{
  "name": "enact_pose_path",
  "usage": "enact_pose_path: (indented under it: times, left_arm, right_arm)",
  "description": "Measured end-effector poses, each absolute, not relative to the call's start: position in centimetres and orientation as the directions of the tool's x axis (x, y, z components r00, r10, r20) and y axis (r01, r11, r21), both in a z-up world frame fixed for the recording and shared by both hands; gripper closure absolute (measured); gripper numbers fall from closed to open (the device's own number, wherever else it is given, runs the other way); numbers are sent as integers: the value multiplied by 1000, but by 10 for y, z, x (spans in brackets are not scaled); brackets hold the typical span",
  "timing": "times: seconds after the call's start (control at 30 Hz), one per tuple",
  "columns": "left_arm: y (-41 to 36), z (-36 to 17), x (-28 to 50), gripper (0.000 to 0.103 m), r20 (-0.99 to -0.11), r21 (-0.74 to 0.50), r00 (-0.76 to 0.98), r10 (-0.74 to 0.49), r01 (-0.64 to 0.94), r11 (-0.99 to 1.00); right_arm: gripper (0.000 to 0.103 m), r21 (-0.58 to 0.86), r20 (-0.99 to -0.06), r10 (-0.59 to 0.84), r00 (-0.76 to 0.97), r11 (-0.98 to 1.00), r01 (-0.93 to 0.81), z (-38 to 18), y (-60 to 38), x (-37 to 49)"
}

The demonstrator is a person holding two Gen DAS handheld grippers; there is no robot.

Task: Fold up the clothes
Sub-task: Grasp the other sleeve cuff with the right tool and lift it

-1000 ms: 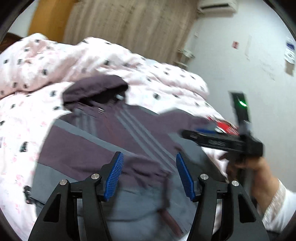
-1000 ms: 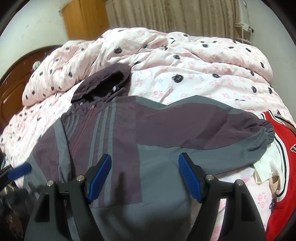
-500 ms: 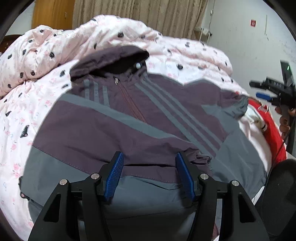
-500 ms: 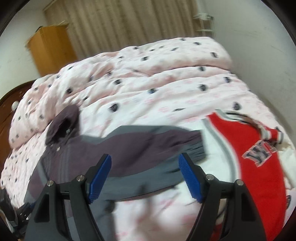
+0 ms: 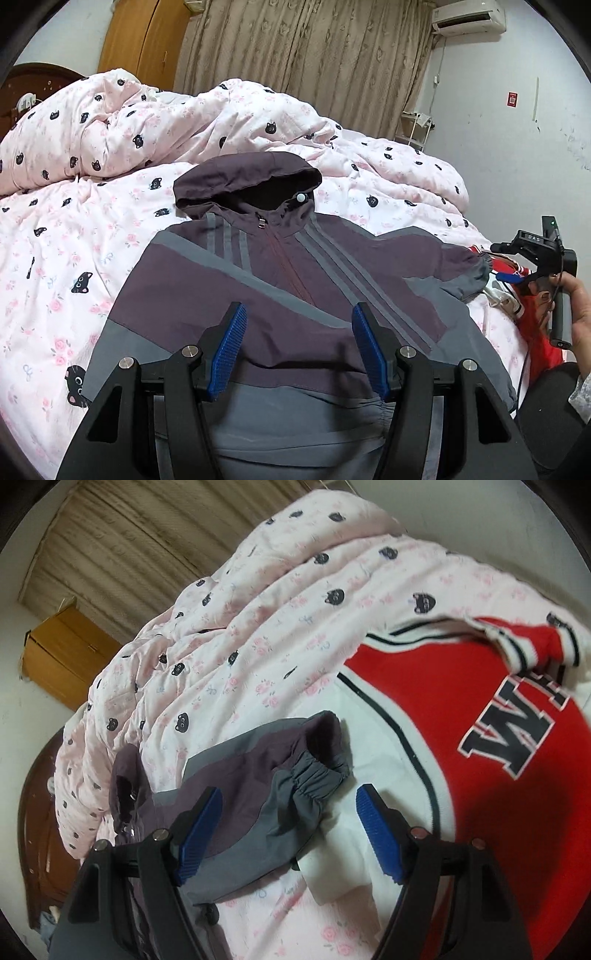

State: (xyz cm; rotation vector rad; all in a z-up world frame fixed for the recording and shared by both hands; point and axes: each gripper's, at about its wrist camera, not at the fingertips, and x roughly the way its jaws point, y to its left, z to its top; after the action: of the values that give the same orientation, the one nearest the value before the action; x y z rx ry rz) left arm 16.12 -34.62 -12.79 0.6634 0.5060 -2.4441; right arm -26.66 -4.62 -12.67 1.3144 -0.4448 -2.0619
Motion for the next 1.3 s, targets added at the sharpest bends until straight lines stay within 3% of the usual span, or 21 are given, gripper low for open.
enact_pose_path:
  times: [0.13,0.27,0.5,0.6,0.63,0.77,1.3]
  left_arm:
    - [-347,-130,160,49,-554,-217,-731,-399,590,-778]
    - [-348,-131,159,48,-556,-237,-738,-382,581,-778]
    - [-348,-131,160,41,-556,-248,-741,-377,580,-776]
    - [-350,-133,159,40,-563,-254,-740,-368,579,-775]
    - [-350,-134,158,40,-567,-256,-738,-366,580,-773]
    - [-353,-138,156,40,-581,-265,-730,-359,587,-765]
    - [-358,-154,146,40,-642,-261,-690,-334,607,-751]
  right_arm:
    - [27,585,-682,-672,-290,-738,336,-129,-49,-268]
    - [35,579,-694,-664,-279,-745,332,-135,-54,-271]
    - [37,579,-703,-660,-265,-747,327,-143,-63,-278]
    - [51,571,-705,-656,-270,-751,333,-144,-66,-285]
    - [60,568,-706,-654,-272,-752,334,-144,-67,-286]
    - [76,584,-689,-669,-279,-740,333,-143,-66,-289]
    - [82,486,-581,-737,-347,-655,579,-90,-89,-247]
